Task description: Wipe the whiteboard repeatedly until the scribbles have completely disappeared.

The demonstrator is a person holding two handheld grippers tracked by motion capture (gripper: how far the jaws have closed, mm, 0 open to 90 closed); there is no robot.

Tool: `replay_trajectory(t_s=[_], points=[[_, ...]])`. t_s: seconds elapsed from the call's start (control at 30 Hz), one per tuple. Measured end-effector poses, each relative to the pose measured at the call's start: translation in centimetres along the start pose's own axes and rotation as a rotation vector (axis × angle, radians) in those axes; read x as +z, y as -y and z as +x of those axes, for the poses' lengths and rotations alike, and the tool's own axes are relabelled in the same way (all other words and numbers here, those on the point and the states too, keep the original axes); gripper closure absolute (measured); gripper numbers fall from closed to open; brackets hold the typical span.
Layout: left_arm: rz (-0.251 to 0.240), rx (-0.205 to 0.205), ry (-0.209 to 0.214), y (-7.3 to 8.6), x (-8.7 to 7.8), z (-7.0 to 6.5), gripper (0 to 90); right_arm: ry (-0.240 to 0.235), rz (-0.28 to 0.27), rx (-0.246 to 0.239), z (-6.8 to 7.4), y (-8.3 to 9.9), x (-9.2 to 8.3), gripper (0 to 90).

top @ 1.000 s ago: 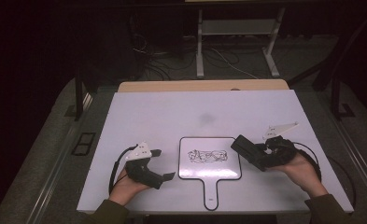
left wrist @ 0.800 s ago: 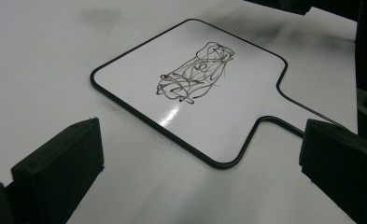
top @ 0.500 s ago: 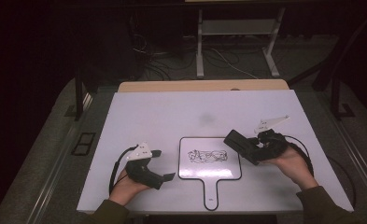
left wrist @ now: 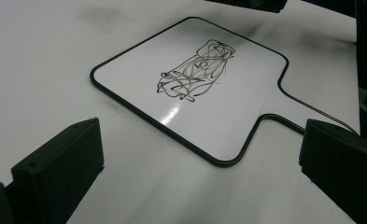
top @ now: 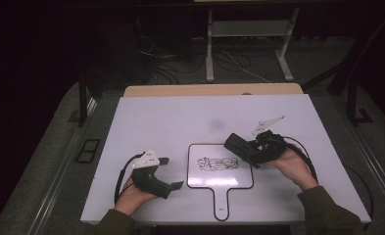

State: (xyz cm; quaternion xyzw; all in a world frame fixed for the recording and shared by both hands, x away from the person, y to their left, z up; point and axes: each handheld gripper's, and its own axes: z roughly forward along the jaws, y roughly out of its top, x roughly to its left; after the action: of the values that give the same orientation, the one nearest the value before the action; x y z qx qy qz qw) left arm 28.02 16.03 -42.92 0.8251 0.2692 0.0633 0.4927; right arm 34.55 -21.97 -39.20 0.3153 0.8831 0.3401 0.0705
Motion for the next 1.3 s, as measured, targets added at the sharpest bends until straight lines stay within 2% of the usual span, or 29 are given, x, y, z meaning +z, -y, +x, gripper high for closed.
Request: replay_trajectory(t_s=[0.43,0.87,1.17,1.3], points=[[-0.004,-0.001,-0.001,0.0,-0.2,0.1,0.0,-0.009,0.036,-0.028,0.2,-1.7,2.9,38.6],[-0.003,0.000,-0.004,0.1,-0.3,0.1,0.0,0.014,0.093,-0.039,0.1,-0.9,4.5,38.6],[-0.004,-0.002,-0.003,0.1,-0.4,0.1,0.0,0.044,0.126,-0.061,0.3,-0.5,5.1,38.6],[-0.002,0.001,-0.004,0.1,-0.4,0.1,0.0,0.041,0.127,-0.061,0.2,-0.3,5.2,38.6]])
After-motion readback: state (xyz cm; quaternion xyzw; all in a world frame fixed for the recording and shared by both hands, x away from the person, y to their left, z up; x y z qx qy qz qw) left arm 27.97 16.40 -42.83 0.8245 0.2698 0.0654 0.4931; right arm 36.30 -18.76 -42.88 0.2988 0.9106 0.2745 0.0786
